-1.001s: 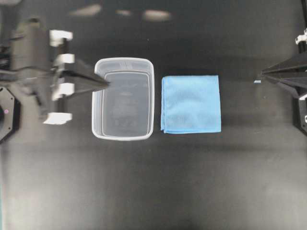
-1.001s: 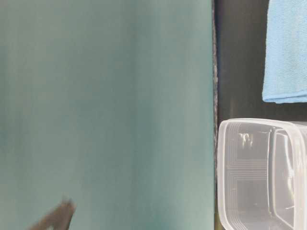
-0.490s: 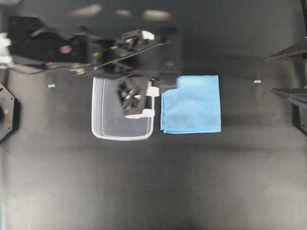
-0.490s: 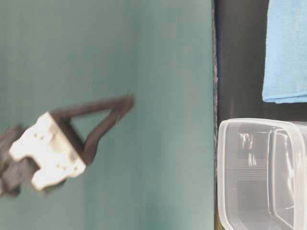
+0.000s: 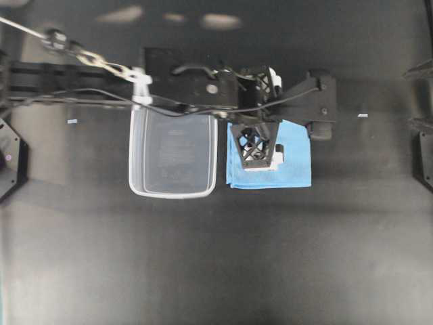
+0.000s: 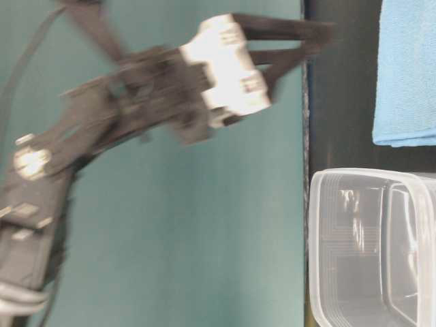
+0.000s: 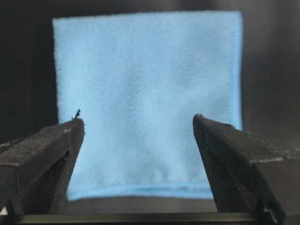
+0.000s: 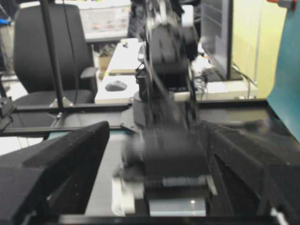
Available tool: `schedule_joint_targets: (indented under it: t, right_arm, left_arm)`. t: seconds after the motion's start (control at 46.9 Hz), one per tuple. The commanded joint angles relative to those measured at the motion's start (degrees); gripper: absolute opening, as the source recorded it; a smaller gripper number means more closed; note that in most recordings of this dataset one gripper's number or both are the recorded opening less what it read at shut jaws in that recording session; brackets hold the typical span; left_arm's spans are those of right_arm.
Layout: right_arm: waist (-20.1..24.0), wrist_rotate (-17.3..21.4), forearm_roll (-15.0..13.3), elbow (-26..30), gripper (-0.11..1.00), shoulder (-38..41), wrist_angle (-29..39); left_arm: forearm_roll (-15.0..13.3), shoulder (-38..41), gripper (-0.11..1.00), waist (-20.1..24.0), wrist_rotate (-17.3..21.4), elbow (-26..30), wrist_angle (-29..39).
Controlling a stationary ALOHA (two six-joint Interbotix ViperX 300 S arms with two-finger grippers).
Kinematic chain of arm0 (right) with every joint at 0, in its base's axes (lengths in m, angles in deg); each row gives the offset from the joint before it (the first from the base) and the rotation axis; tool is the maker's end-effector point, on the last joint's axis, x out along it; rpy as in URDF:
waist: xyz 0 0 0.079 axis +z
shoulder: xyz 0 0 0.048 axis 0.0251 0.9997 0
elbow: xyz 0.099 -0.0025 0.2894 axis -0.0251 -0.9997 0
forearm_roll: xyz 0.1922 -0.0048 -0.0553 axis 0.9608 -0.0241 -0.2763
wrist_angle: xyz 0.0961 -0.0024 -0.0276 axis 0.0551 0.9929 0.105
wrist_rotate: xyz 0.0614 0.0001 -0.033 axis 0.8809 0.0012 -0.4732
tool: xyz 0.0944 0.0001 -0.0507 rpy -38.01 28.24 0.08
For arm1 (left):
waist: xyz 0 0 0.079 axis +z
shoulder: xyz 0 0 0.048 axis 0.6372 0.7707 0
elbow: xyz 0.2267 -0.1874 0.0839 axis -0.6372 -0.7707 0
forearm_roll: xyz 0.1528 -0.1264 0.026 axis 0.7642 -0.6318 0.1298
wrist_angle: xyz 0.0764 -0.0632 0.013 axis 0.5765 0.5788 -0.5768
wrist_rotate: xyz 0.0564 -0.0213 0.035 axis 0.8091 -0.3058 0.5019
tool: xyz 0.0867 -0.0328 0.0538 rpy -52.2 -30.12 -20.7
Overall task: Place the blue towel into the container with the left arm.
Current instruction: 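Lower the left gripper and pinch the blue towel's center, then lift the towel and carry it left over the clear container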
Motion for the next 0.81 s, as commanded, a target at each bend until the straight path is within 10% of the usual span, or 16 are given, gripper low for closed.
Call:
schedule_joint_targets:
  t: [0.0,0.575,0.788]
  right_arm:
    - [0.0,0.0,0.2,0.4,0.75,0.3,-0.3]
    - [-0.1,0.0,0.2,0.1,0.75,0.3,-0.3]
    - [0.0,0.0,0.1,0.1,0.75,0.3,-0.3]
  left_arm:
    - [0.2,3.1,0.90,0.0,-0.1,2.3,-0.1]
    - [0.2,9.6,0.87,0.1,0.0,2.7,0.2]
    - [0.2,9.3,0.38,-1.0,0.1,3.3,1.2]
